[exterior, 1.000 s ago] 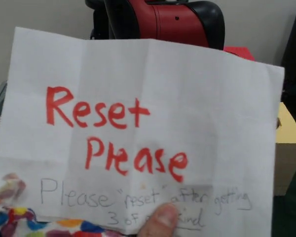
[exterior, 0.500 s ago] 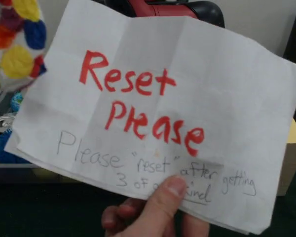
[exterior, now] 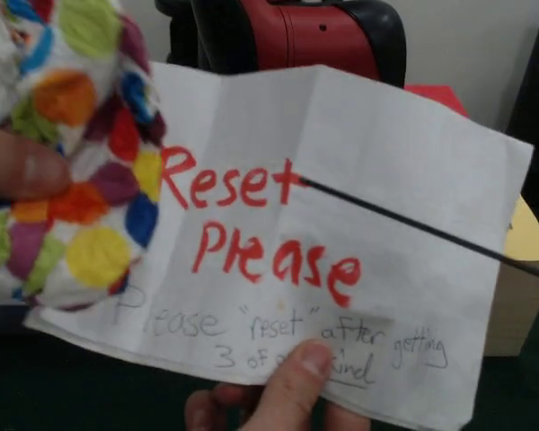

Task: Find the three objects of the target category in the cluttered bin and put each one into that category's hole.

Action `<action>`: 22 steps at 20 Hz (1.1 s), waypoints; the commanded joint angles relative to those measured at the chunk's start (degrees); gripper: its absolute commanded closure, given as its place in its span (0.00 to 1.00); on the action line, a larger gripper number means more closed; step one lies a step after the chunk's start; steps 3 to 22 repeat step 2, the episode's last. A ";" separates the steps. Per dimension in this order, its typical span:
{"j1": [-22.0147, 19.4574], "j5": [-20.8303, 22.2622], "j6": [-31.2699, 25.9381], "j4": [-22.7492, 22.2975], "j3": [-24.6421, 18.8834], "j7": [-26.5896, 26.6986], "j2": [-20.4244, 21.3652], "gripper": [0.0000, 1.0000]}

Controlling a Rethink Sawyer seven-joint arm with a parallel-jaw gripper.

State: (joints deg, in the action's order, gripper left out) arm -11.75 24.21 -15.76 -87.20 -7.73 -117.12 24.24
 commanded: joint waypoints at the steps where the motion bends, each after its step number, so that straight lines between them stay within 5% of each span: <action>1: -0.31 4.16 1.77 -5.02 -2.44 0.44 -1.59 1.00; 22: -0.37 4.21 1.84 -5.20 -2.46 0.29 -1.42 1.00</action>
